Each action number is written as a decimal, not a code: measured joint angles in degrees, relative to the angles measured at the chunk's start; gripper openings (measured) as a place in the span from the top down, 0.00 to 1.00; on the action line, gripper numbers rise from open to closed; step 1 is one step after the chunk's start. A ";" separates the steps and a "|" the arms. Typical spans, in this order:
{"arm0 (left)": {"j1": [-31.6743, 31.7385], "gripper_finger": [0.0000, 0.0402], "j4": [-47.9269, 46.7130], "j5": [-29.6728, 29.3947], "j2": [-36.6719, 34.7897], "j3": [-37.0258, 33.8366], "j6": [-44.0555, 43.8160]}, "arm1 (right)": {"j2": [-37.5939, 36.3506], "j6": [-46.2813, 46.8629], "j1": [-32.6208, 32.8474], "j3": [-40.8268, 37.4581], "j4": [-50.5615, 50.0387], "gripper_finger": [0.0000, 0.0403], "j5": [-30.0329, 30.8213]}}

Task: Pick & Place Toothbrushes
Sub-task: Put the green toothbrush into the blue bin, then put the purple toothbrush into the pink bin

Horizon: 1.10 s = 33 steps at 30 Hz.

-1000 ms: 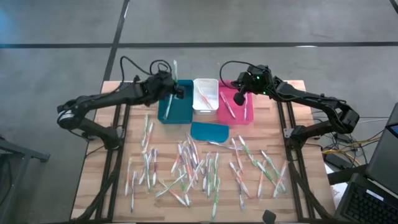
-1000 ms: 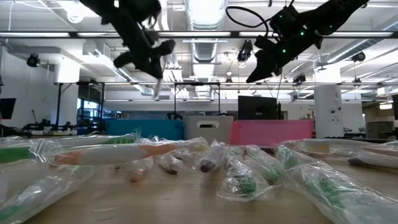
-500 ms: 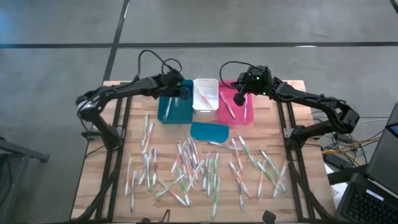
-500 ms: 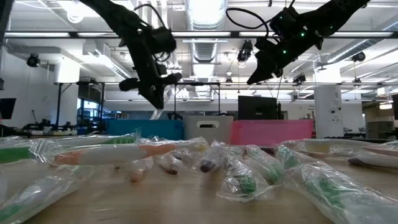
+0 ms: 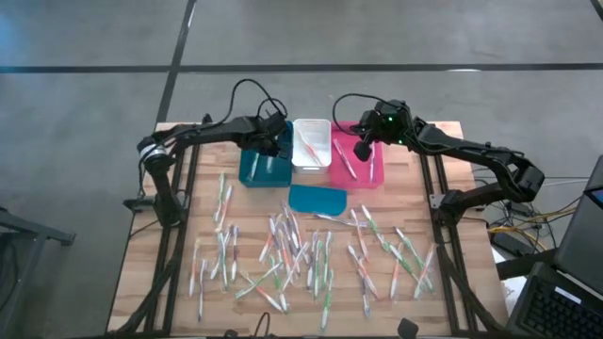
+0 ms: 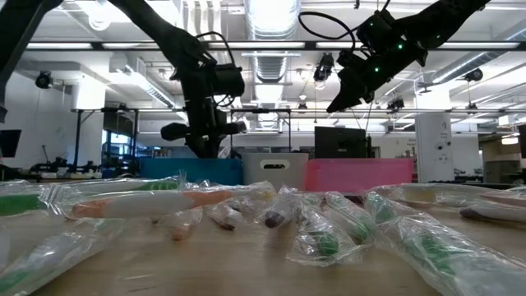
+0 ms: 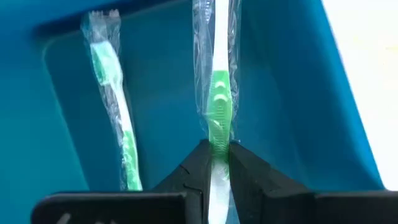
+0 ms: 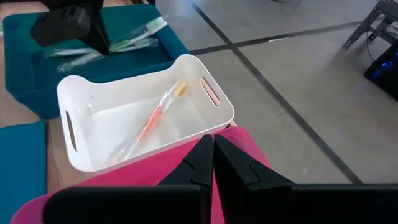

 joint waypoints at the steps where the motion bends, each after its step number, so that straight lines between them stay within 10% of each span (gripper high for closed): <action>1: 0.03 0.88 -0.35 0.20 0.17 0.00 -0.16 | 0.00 0.00 0.00 0.00 0.02 0.98 0.00; 33: 0.48 0.66 -2.46 1.56 -1.25 0.25 3.08 | 0.00 0.16 0.00 0.00 0.00 0.98 0.00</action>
